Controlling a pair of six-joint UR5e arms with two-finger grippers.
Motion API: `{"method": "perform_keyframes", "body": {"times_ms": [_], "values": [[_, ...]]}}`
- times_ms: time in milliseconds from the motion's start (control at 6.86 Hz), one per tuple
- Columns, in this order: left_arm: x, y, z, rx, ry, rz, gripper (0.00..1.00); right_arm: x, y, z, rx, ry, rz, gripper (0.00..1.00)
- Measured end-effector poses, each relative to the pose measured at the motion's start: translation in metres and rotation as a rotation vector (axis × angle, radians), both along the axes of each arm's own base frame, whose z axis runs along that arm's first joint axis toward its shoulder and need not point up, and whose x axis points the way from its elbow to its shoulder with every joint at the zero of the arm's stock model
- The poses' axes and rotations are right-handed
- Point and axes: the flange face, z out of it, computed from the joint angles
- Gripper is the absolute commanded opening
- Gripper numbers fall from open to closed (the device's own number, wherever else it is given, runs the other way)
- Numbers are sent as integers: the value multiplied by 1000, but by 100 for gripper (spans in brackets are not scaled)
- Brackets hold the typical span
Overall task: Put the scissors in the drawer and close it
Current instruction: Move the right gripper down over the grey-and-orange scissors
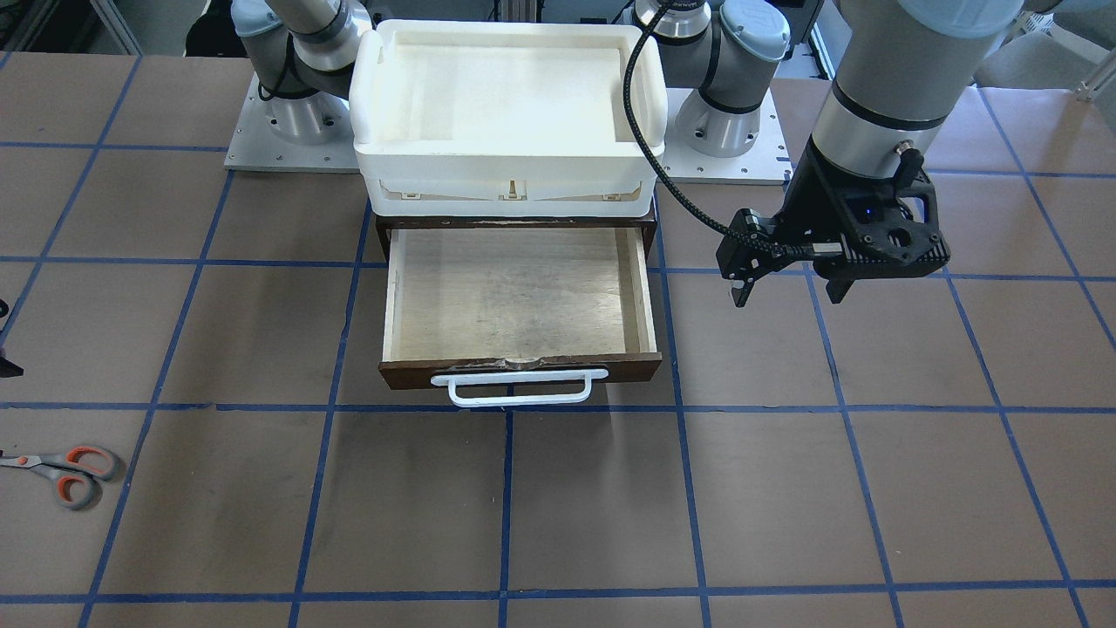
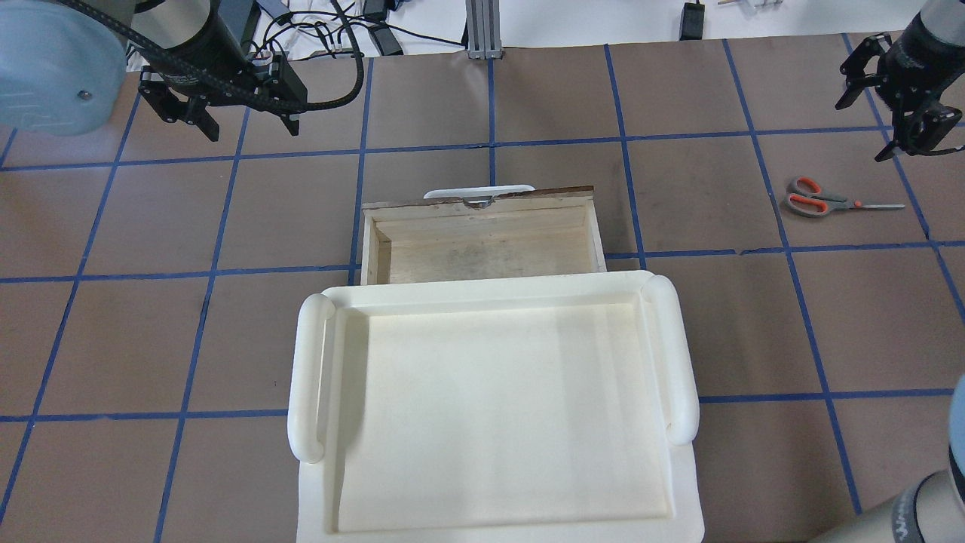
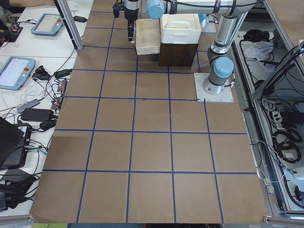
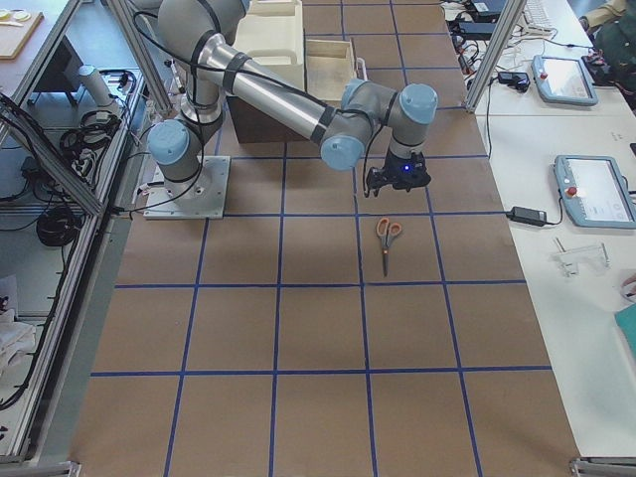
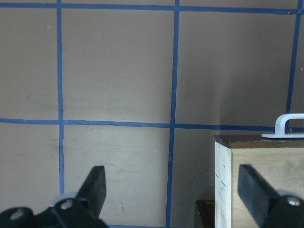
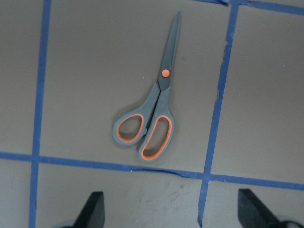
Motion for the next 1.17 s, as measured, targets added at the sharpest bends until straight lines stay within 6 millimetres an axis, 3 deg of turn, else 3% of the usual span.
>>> {"method": "perform_keyframes", "body": {"times_ms": [291, 437, 583, 1166], "values": [[0, 0, -1, 2, 2, -1, 100, -19, -9, -52, 53, -26, -155, 100], [0, -1, -2, 3, 3, -1, 100, -25, -13, -70, 50, -19, -189, 92], [0, -2, -3, 5, 3, 0, 100, -27, -14, -85, 51, -17, -203, 87], [1, -1, -2, 4, -1, -5, 100, -32, -11, -128, 8, 52, -209, 86]]}}
